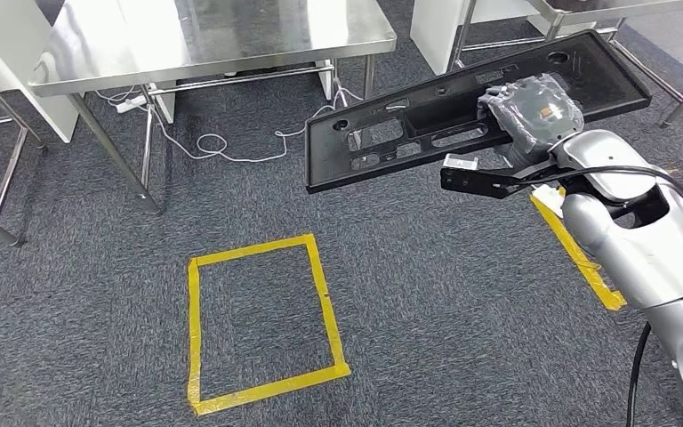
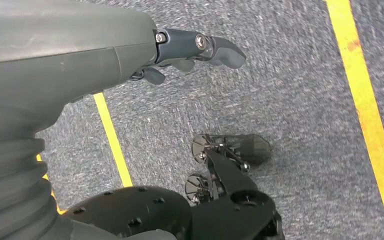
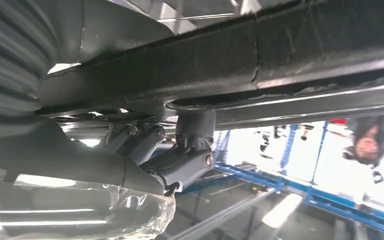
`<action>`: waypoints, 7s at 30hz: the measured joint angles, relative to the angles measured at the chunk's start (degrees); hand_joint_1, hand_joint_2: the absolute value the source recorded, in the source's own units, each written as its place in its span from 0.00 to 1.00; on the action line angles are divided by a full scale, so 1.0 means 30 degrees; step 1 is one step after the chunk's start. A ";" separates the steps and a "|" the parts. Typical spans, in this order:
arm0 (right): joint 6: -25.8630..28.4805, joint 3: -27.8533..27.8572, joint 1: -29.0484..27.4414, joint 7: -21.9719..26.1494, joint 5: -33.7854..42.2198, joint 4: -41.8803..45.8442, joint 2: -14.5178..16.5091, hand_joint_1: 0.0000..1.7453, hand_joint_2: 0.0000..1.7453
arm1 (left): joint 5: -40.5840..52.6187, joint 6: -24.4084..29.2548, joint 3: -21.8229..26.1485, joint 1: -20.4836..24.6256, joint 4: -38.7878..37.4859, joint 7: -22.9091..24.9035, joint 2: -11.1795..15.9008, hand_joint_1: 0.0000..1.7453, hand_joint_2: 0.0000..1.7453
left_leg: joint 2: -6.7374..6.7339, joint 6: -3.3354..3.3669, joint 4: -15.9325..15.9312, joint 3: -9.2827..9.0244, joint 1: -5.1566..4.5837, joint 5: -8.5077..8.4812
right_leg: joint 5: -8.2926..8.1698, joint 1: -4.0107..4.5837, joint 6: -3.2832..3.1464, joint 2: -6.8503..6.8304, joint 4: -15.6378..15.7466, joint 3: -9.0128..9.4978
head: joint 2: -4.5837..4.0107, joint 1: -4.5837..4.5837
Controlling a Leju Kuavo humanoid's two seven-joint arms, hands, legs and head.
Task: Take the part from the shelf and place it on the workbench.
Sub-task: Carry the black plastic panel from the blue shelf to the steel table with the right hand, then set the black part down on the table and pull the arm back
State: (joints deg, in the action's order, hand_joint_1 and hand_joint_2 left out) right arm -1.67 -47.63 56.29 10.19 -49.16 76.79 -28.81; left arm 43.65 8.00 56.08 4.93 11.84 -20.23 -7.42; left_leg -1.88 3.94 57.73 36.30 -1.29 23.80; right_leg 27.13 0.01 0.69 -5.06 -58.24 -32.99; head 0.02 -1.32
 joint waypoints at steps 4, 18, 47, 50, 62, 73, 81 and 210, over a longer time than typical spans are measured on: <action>0.0113 -0.0029 0.0027 -0.0002 0.0022 -0.0077 -0.0080 1.00 1.00 | 0.0025 0.0020 0.0000 0.0065 0.0002 0.0062 -0.0076 0.00 1.00 | 0.0769 0.0129 -0.0369 -0.0294 0.0246 -0.0233 | 0.1529 -0.0119 -0.0072 0.1380 -0.3532 -0.1679 | 0.0000 0.0088; 0.0140 -0.0288 0.0119 0.0027 0.0022 -0.0430 0.0101 1.00 1.00 | 0.0055 0.0137 0.0089 -0.0051 -0.0005 0.0100 -0.0106 0.00 1.00 | 0.1362 -0.0887 0.1953 0.0923 0.0372 0.1023 | -0.0387 -0.0672 0.0121 0.1638 0.0045 -0.0210 | 0.0000 0.0040; 0.0703 -0.0466 0.0313 0.0137 -0.0142 -0.0995 0.0219 1.00 1.00 | 0.0020 -0.0080 0.0248 0.0027 -0.0020 -0.0016 -0.0151 0.00 1.00 | 0.1304 -0.0144 -0.0087 -0.0147 0.0334 -0.0072 | -0.0754 -0.0576 0.0669 0.1664 0.0166 -0.0558 | 0.0000 0.0189; 0.0714 -0.0521 0.0310 0.0135 -0.0264 -0.1031 0.0268 1.00 1.00 | 0.0020 -0.0182 0.0262 0.0032 -0.0020 -0.0024 -0.0144 0.00 1.00 | 0.1250 -0.0146 -0.0144 -0.0198 0.0347 -0.0048 | -0.0752 -0.0575 0.0613 0.1706 0.0168 -0.0560 | 0.0000 0.0189; 0.0761 -0.0556 0.0298 0.0100 -0.0472 -0.1075 0.0367 1.00 1.00 | 0.0051 -0.0277 0.0268 0.0031 -0.0024 0.0140 -0.0111 0.00 1.00 | 0.1245 -0.0822 -0.0897 -0.0750 0.0349 -0.0235 | -0.0881 -0.0293 0.0415 0.1709 0.0892 -0.0010 | -0.0002 0.0277; 0.0719 -0.0567 0.0372 0.0107 -0.0612 -0.1080 0.0425 1.00 1.00 | 0.0058 -0.0392 0.0371 0.0031 -0.0027 0.0157 -0.0115 0.00 1.00 | 0.1289 -0.0389 -0.0795 -0.0730 -0.0065 -0.0107 | -0.0942 -0.0591 0.0631 0.1686 0.1217 0.0188 | 0.0000 0.0266; 0.0694 -0.0541 0.0443 0.0115 -0.0621 -0.1113 0.0423 1.00 1.00 | 0.0084 -0.0393 0.0481 0.0052 -0.0027 0.0144 -0.0147 0.00 1.00 | 0.1157 0.0138 -0.1200 -0.1162 0.0264 -0.0190 | 0.1346 -0.0507 0.0505 0.1693 -0.4640 -0.2847 | 0.0000 0.0282; 0.1443 -0.0648 -0.0314 0.0395 -0.1415 -0.3268 0.1596 1.00 1.00 | 0.0246 -0.0721 0.1126 0.0008 -0.0035 0.0206 -0.0033 0.00 1.00 | 0.1132 0.0065 -0.0454 -0.1909 0.0051 0.1053 | -0.0168 -0.0062 0.0789 0.1773 -0.0032 -0.1174 | 0.0000 0.0218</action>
State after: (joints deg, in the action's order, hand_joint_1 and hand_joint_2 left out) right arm 2.66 -49.58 55.34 11.38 -53.41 66.99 -24.03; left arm 44.39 5.84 59.46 4.95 11.74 -19.62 -7.51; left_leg 1.51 4.14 56.37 30.57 -1.14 26.96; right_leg 26.63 -0.17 3.05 0.26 -58.34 -36.52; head 0.02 -0.67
